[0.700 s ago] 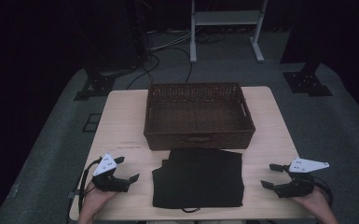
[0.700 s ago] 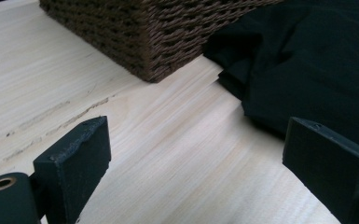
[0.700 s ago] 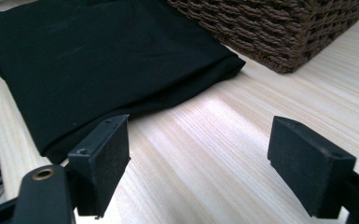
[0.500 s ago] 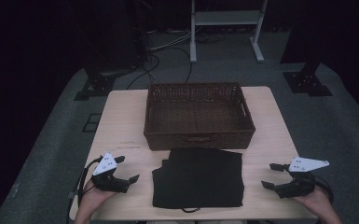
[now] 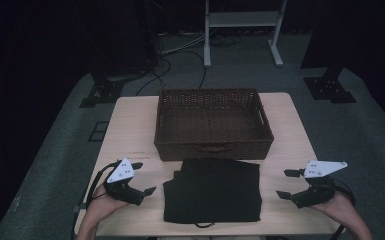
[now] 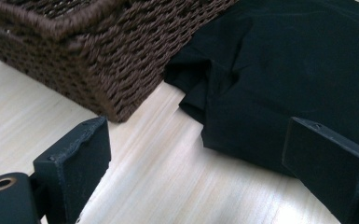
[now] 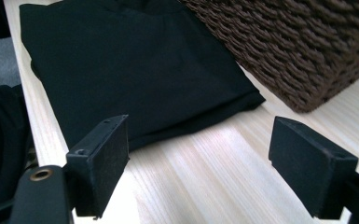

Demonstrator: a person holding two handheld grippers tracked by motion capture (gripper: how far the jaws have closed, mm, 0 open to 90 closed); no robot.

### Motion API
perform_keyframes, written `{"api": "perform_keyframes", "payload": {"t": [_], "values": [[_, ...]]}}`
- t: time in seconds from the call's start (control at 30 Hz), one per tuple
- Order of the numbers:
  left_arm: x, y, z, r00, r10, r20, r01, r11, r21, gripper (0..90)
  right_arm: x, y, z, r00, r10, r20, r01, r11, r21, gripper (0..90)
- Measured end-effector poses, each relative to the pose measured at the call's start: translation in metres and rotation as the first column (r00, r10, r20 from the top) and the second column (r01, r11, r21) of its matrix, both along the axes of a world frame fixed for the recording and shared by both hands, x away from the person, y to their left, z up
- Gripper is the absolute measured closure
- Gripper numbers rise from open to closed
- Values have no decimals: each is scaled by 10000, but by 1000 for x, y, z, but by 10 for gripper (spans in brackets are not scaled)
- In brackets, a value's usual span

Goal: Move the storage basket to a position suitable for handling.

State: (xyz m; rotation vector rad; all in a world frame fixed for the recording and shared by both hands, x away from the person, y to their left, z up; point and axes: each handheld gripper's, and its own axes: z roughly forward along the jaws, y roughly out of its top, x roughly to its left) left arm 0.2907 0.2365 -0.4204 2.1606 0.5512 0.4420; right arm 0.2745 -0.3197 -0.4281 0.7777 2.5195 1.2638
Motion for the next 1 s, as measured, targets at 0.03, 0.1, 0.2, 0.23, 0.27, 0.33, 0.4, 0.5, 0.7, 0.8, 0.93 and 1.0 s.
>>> {"api": "perform_keyframes", "payload": {"t": [0.03,0.1,0.2,0.23,0.27,0.33,0.4,0.5,0.7,0.8,0.93,1.0], "values": [[1,-1,2,10000,-83,-35,83,10000,54,68,0,1,2,10000,39,-9,-39,10000,-8,190],[1,-3,4,9999,-153,-23,153,9998,154,69,1,5,6,9998,190,81,-188,9997,-165,190],[0,-6,7,9995,-318,-57,319,9993,169,68,2,11,12,9993,339,145,-335,9990,-288,190],[0,-9,8,9988,-468,-107,471,9986,249,68,2,12,13,9991,386,188,-380,9988,-320,189],[0,-10,9,9987,-493,-142,497,9985,242,68,2,14,15,9989,418,201,-411,9985,-374,187],[1,-14,10,9977,-634,-228,641,9975,310,68,3,17,17,9983,497,297,-481,9976,-502,186],[2,-18,10,9968,-698,-380,712,9967,377,68,5,20,19,9981,553,255,-539,9972,-516,186],[3,-24,9,9955,-859,-410,879,9949,492,68,6,25,21,9969,755,238,-739,9954,-606,186],[6,-37,11,9924,-1139,-465,1172,9902,756,44,10,35,24,9944,1043,175,-1022,9905,-918,184],[8,-42,13,9904,-1278,-523,1318,9878,824,43,12,40,26,9931,1168,123,-1150,9879,-1038,184],[10,-51,15,9882,-1450,-502,1493,9841,965,33,13,48,27,9903,1393,6,-1381,9824,-1255,184],[11,-56,16,9861,-1575,-538,1624,9811,1052,33,13,52,28,9891,1471,-16,-1459,9795,-1392,184]]}}
